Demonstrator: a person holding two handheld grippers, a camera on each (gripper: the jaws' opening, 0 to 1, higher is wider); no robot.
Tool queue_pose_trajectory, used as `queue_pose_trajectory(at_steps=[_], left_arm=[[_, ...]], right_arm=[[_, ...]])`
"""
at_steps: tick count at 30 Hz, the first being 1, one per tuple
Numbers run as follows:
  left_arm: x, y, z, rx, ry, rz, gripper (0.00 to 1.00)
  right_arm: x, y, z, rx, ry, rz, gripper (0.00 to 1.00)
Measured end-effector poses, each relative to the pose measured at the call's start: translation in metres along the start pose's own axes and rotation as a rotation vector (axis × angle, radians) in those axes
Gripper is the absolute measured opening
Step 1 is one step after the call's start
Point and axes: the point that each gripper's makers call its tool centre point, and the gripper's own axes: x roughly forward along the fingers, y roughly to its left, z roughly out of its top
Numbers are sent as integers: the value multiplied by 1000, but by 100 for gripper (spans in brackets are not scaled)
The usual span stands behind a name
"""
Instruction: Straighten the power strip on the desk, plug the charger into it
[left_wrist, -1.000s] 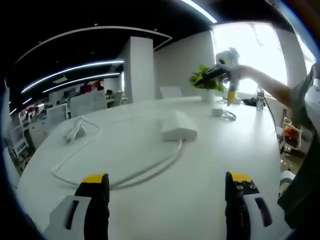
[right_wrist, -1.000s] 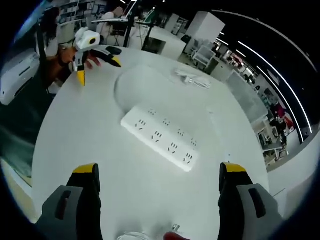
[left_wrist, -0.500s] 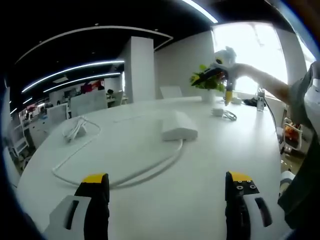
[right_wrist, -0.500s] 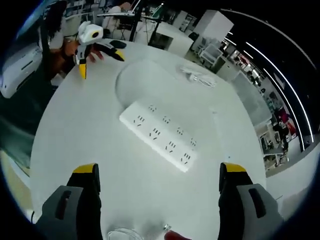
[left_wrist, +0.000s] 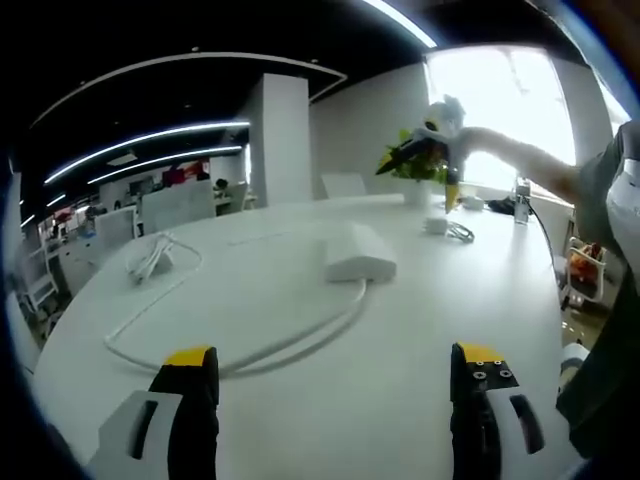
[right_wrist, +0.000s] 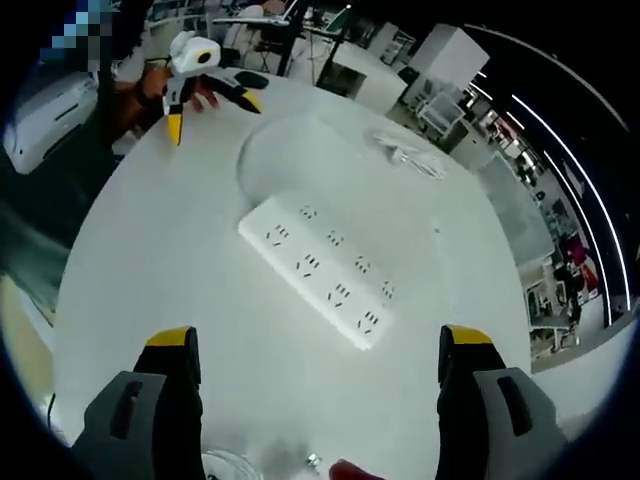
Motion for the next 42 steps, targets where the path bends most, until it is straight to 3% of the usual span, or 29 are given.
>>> queue_pose_trajectory(at_steps=[42], left_arm=[[1, -1, -4, 9, 20, -6, 99]], right_arm=[[39, -7, 2, -170, 79, 170, 100]])
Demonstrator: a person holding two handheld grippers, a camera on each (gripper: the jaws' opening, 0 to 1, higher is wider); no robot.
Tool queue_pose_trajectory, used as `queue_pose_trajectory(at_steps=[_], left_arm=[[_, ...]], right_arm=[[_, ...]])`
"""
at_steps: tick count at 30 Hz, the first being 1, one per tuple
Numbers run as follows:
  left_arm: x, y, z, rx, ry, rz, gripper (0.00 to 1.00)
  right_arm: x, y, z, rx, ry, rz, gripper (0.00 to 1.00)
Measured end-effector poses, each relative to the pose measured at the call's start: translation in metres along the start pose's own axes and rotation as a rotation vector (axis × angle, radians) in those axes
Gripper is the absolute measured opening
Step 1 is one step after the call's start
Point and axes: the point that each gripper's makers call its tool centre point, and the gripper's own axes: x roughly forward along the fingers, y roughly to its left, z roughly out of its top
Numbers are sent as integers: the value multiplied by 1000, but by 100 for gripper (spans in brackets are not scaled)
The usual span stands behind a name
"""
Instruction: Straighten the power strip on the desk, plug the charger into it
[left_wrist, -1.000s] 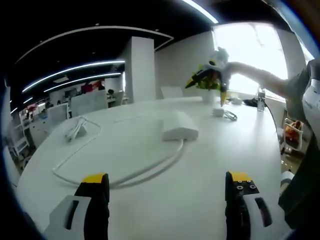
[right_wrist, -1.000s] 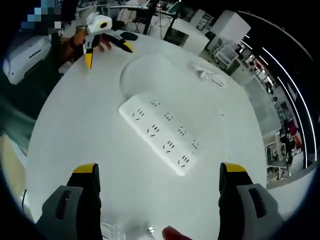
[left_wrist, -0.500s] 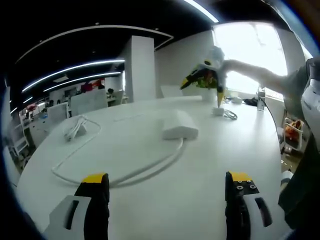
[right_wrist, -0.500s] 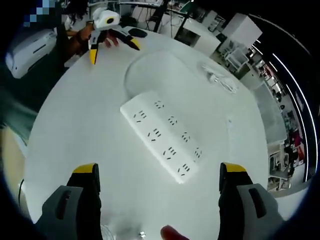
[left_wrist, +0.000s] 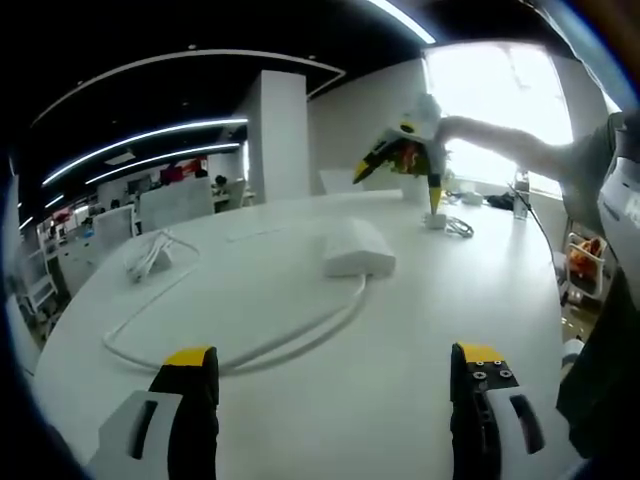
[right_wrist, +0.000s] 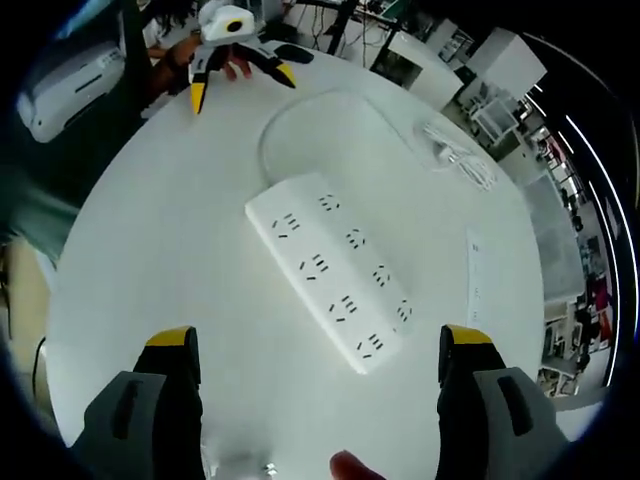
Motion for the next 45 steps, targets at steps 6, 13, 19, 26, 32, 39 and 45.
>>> queue_pose_trajectory(at_steps=[6, 13, 19, 26, 32, 39, 45], left_arm=[[0, 0, -1, 0, 4, 2, 99], [1, 1, -1, 3, 9, 3, 99], [1, 1, -1, 2, 9, 7, 99], [1, 3, -1, -1, 12, 9, 99], [1, 3, -2, -1, 13, 11, 99], [2, 2, -3, -1, 15, 15, 99], [2, 2, -4, -3, 17, 19, 99]], right_arm=[[5, -3, -2, -24, 16, 12, 100], [12, -2, -3, -60, 45, 41, 100], [16, -5, -1, -84, 50, 61, 100], [18, -8, 1, -122, 74, 87, 100], [19, -12, 2, -141, 87, 95, 100], [23, -11, 3, -163, 94, 118, 100], [27, -11, 3, -187, 99, 130, 100]])
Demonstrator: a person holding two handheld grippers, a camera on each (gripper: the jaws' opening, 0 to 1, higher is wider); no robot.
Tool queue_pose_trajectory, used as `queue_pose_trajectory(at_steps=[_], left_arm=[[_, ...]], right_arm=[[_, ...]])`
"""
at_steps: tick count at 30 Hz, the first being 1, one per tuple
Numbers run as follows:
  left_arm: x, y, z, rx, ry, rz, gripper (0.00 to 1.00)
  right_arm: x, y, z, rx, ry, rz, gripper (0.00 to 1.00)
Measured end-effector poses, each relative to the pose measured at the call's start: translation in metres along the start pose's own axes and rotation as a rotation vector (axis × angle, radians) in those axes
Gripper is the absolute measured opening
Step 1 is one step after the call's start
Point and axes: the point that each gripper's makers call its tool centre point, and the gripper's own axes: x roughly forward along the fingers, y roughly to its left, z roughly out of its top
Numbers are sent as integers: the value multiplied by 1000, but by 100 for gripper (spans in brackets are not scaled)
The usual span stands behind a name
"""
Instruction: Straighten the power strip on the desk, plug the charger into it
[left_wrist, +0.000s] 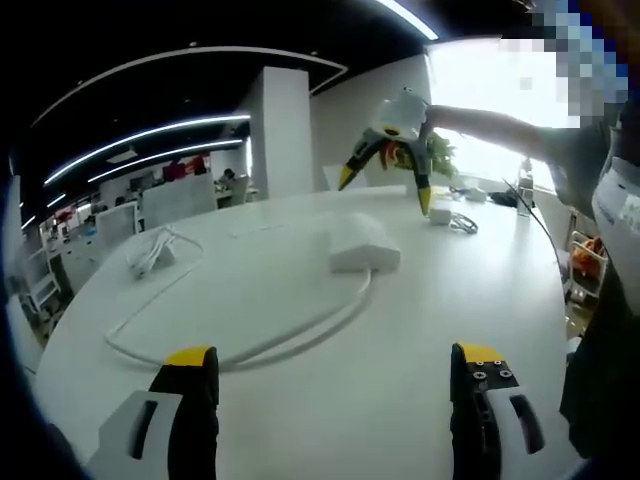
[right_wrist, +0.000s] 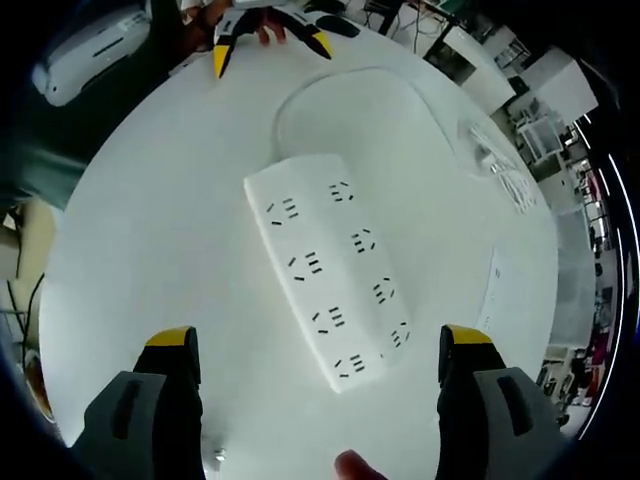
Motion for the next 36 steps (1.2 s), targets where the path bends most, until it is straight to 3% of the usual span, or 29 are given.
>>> queue_pose_trajectory(at_steps=[15, 36], left_arm=[[1, 2, -3, -1, 17, 3, 99], [1, 5, -4, 2, 26, 8, 99]], right_arm=[[18, -11, 1, -54, -5, 30, 100], [26, -19, 4, -99, 1, 49, 100]])
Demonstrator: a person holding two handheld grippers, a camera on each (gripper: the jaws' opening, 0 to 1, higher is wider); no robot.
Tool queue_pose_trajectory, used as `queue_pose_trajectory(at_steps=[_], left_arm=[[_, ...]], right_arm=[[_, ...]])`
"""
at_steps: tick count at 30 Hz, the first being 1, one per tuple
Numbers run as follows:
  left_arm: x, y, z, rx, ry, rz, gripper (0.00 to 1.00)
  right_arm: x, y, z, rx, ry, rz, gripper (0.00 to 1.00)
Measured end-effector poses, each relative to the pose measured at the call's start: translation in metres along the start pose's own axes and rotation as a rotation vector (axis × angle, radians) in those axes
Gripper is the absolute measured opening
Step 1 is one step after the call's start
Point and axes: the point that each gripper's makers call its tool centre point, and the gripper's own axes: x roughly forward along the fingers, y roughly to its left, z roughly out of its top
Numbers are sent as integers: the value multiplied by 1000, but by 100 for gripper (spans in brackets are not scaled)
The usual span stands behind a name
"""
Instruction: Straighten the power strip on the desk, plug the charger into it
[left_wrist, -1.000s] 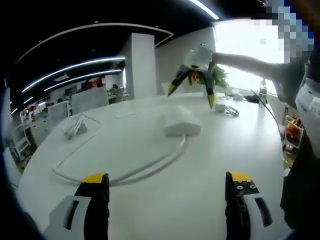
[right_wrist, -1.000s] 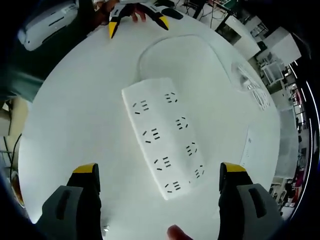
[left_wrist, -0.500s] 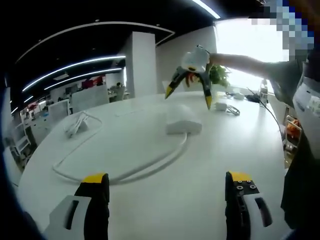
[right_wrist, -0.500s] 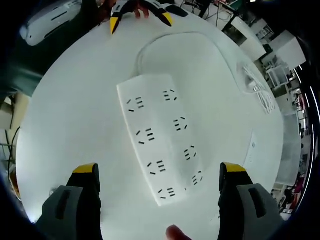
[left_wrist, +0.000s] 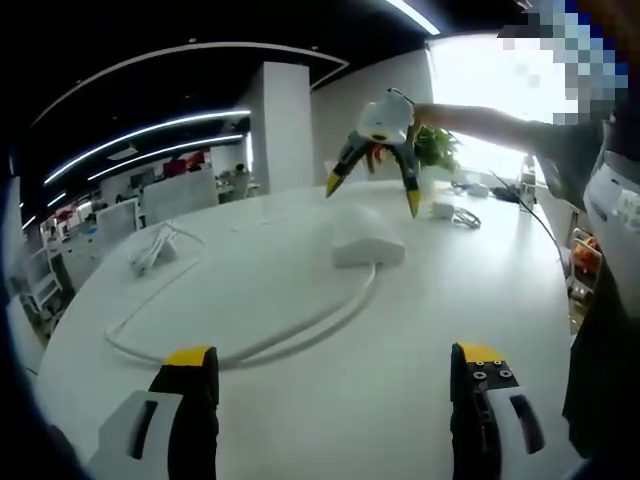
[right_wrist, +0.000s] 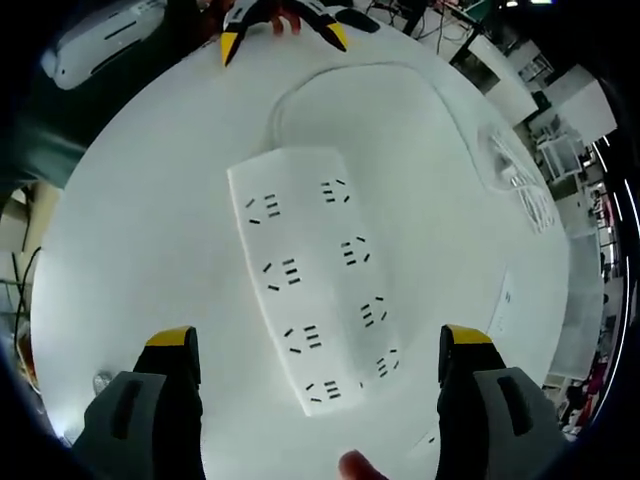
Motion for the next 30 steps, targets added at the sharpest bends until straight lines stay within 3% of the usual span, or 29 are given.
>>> queue_pose_trajectory(at_steps=[17, 30], left_arm=[[1, 1, -3, 1, 10, 18, 99], [1, 1, -5, -4, 10, 22, 99]], right_arm=[[14, 2, 13, -26, -42, 62, 100], [24, 1, 10, -52, -23, 102, 100]])
